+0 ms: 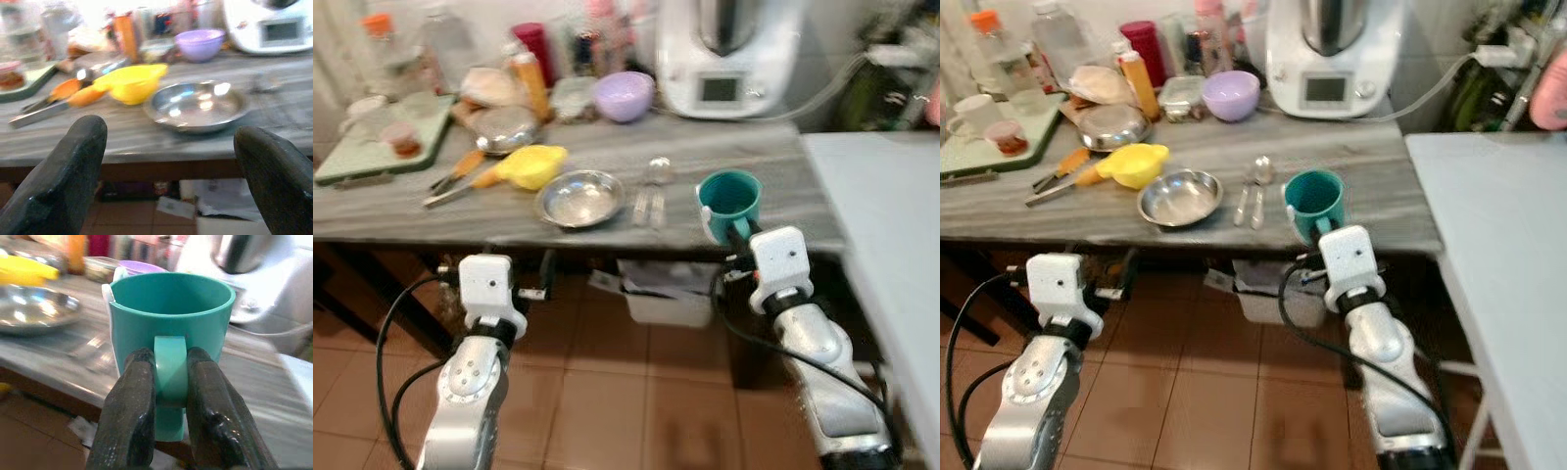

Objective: Setting the table

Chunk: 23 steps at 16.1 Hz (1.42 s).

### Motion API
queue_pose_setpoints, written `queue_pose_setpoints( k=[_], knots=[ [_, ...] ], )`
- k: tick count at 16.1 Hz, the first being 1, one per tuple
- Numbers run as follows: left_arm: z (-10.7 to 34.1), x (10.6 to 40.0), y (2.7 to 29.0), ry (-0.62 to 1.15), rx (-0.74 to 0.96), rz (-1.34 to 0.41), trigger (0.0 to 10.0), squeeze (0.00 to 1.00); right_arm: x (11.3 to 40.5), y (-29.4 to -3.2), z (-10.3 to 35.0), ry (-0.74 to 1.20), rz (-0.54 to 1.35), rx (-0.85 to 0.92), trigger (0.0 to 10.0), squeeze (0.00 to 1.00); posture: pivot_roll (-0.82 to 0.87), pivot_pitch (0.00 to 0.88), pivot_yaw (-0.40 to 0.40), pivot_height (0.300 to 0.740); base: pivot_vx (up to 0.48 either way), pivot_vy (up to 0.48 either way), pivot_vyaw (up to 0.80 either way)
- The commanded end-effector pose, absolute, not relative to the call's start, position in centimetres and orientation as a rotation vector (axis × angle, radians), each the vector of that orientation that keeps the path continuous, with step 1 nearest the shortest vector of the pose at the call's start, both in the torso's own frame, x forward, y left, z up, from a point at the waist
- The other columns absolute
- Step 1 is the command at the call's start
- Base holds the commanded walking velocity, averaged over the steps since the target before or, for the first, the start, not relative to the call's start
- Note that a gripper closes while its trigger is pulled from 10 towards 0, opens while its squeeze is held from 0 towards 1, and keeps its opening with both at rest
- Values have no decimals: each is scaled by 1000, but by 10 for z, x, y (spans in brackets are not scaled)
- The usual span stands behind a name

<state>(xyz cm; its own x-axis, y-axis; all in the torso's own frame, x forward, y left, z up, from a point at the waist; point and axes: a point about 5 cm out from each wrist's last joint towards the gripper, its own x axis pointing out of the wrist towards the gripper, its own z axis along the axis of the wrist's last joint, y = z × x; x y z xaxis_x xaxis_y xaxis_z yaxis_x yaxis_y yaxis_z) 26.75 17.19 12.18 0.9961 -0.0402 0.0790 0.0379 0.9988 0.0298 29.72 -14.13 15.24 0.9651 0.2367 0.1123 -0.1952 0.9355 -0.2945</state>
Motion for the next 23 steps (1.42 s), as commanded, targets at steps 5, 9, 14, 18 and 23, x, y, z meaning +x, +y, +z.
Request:
queue_pose_setpoints(
  k=[5, 9, 14, 18, 23],
  knots=[
    [129, 269, 170, -102, 21, -38, 10000, 0, 296, -140, 169, -216, 224, -303, 10000, 0, -245, 95, 103, 740, 331, 0, 0],
    [131, 267, 169, -104, 18, -45, 10000, 0, 296, -136, 177, -248, 230, -308, 10000, 0, -244, 98, 103, 740, 332, 0, 0],
    [130, 262, 168, -91, 20, -52, 10000, 0, 295, -135, 180, -258, 236, -309, 10000, 0, -244, 100, 105, 740, 328, 0, 0],
    [130, 259, 169, -84, 27, -56, 10000, 0, 295, -134, 181, -259, 236, -310, 10000, 0, -240, 108, 104, 740, 326, 0, 0],
    [129, 246, 181, -64, 72, -93, 10000, 0, 293, -133, 181, -259, 245, -315, 10000, 0, -229, 124, 109, 740, 0, 0, 0]
  ],
)
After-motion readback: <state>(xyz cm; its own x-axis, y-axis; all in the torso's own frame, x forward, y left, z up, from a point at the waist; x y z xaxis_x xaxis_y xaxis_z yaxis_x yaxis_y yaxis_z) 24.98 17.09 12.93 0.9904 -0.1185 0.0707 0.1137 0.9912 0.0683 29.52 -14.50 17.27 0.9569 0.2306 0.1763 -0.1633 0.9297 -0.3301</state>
